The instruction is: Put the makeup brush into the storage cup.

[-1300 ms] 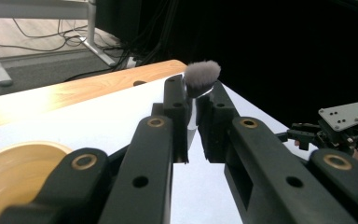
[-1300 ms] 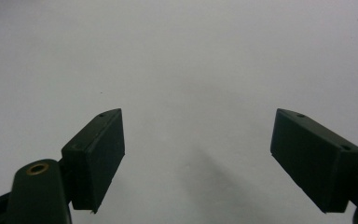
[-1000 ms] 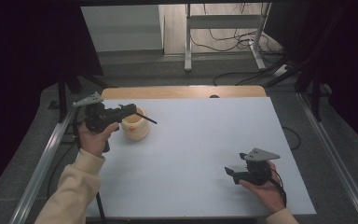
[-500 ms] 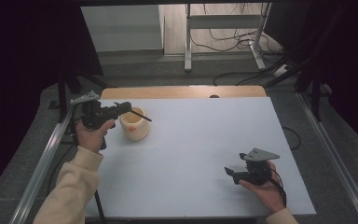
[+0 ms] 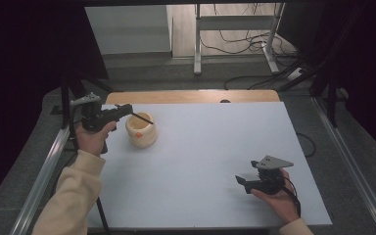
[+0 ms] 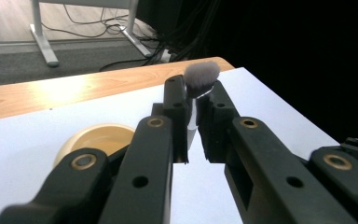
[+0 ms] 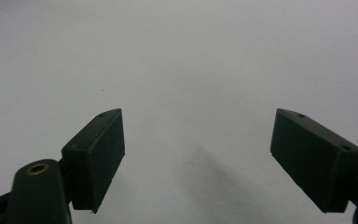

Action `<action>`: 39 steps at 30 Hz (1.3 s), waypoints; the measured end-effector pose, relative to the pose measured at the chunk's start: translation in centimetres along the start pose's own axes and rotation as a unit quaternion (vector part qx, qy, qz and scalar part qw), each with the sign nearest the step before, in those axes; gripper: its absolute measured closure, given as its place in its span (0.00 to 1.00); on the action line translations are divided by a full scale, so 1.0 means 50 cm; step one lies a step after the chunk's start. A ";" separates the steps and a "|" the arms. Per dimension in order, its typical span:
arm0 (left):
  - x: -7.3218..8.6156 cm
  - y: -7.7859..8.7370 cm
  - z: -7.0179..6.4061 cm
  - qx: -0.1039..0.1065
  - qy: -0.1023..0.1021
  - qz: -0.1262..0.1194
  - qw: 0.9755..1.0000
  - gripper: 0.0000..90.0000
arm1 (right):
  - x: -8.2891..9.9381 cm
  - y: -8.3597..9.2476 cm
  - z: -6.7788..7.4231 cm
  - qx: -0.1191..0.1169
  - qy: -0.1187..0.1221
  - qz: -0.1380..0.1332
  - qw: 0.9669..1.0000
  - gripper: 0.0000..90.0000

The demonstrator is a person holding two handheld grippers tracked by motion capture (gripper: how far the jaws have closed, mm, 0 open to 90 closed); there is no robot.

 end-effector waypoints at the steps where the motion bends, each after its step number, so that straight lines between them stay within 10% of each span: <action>1: -0.001 0.000 0.003 -0.002 0.001 0.000 1.000 0.92 | 0.000 0.000 0.000 0.001 0.000 0.000 1.000 0.20; 39: 0.035 -0.065 0.061 -0.053 0.023 0.038 0.998 0.91 | 0.003 -0.004 0.000 -0.001 0.000 0.008 1.000 0.20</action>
Point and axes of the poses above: each handheld gripper's, and its own axes: y roughly backward along the jaws, x roughly out of its underside, z roughly to its left, the point moved 4 cm from there along -y, roughly forward along the jaws, and after that the axes turned 11 degrees about -x, right-handed, at the moved point
